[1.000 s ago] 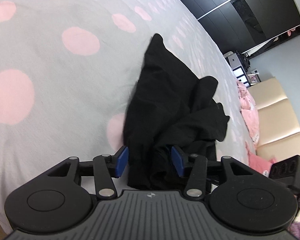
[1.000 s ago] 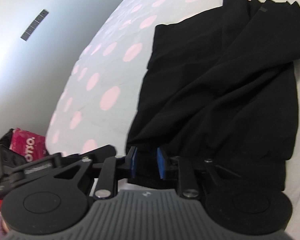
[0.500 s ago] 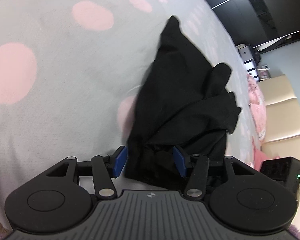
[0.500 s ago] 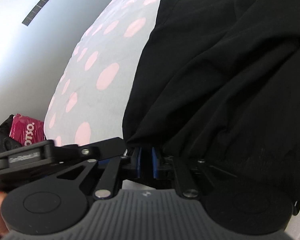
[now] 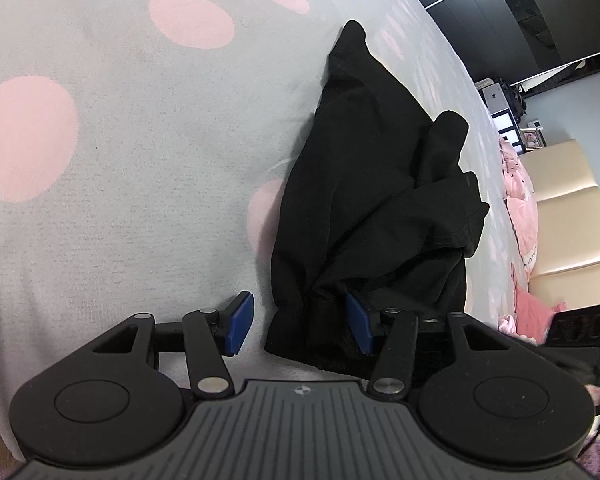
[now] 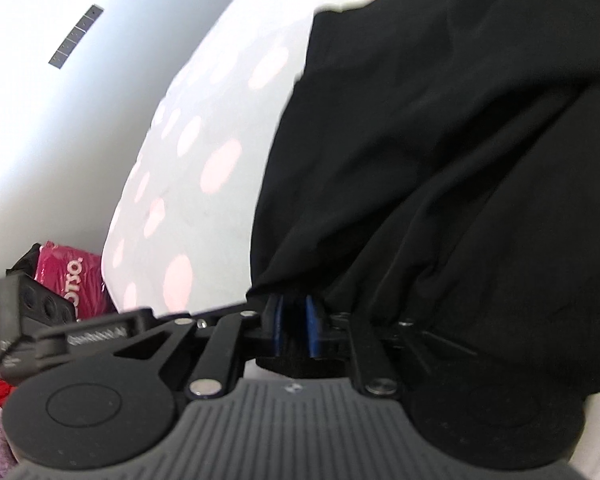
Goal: Fold clothes
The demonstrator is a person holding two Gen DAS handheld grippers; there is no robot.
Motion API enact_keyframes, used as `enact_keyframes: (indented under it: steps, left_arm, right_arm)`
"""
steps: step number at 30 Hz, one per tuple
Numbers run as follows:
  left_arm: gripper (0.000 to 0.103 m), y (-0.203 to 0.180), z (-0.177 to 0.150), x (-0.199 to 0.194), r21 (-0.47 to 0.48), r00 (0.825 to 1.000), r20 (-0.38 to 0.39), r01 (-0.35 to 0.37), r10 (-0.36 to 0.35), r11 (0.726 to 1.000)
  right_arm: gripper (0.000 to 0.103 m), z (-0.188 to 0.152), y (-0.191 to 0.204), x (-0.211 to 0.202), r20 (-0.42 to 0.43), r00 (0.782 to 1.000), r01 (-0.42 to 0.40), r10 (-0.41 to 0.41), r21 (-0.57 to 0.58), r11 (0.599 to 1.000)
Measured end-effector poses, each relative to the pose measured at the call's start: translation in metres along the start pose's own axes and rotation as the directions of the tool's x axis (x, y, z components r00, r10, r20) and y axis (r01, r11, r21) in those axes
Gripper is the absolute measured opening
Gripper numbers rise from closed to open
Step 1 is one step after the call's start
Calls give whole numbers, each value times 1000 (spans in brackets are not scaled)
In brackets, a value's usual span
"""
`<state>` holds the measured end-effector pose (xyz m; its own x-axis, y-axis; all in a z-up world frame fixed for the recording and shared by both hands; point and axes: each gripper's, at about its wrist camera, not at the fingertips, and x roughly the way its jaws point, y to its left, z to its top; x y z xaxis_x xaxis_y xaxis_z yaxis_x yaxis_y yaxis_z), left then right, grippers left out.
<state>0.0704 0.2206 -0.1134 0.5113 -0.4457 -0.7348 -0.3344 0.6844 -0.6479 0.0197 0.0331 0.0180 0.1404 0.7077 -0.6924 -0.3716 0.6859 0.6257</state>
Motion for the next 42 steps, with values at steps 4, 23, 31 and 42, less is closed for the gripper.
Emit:
enact_keyframes:
  steps: [4, 23, 31, 42]
  left_arm:
    - [39, -7, -3, 4, 43, 1000, -23, 8, -7, 999]
    - [20, 2, -8, -1, 75, 1000, 14, -27, 26, 997]
    - [21, 6, -10, 0, 41, 1000, 22, -13, 12, 999]
    - [22, 3, -10, 1, 48, 999, 26, -29, 27, 998]
  right_arm:
    - [29, 2, 4, -33, 93, 994, 59, -54, -47, 997]
    - [33, -67, -64, -121, 232, 916, 395, -327, -381, 836]
    - [25, -91, -54, -109, 298, 894, 447, -335, -544, 710]
    - [4, -88, -47, -114, 348, 879, 475, -327, -562, 677]
